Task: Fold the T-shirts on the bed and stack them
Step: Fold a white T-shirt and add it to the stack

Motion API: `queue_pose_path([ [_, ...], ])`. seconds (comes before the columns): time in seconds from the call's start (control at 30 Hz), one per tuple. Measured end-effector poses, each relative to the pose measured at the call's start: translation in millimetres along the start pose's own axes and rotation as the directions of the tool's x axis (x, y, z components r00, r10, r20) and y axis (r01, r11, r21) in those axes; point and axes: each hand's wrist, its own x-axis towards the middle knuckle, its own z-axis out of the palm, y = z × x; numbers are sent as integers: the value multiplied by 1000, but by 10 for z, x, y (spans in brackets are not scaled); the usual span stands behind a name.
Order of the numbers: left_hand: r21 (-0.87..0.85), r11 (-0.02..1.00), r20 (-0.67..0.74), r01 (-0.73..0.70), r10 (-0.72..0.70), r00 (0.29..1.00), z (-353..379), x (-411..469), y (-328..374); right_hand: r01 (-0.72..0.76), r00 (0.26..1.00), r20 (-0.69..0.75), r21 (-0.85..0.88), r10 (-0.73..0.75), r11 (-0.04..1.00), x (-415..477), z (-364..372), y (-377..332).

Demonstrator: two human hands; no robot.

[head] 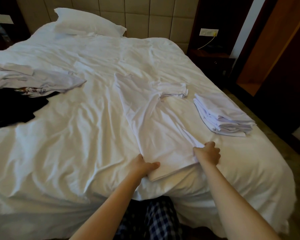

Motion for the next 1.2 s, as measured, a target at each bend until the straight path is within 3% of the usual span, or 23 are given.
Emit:
queue_pose_path([
  [0.1,-112,994,-3,8,-8,1000,37,-43,-44,-151,985,112,207,130,966,-66,33,73],
  [0.2,-167,986,-17,0,-3,1000,-10,-84,-52,-348,923,345,556,172,755,-148,-61,118],
  [0.23,-213,977,-29,0,-6,1000,-54,-90,-42,-388,907,390,634,157,669,-196,-92,120],
  [0.3,-284,959,-61,-23,6,998,-188,-90,-35,-395,907,397,694,139,602,-313,-90,161],
  [0.37,-251,967,-69,-32,15,998,-350,-115,-65,-385,910,390,674,139,631,-475,7,233],
  [0.53,-18,999,45,30,-29,999,-587,-281,-192,-313,910,399,489,111,814,-698,99,264],
  [0.77,-46,998,90,39,-34,995,-709,-422,-199,-361,870,491,582,39,729,-784,-37,475],
  [0.87,50,996,149,68,-75,986,-715,-478,-295,-398,842,533,509,83,764,-866,-19,622],
  [1.0,151,988,117,35,-53,992,-694,-488,-339,-340,893,431,462,128,819,-865,-42,654],
  [1.1,230,973,90,0,-21,996,-674,-519,-317,-201,954,291,442,73,874,-823,-77,560],
  [1.2,204,979,62,-18,6,998,-699,-475,-313,-118,960,279,364,12,924,-799,-70,502],
])
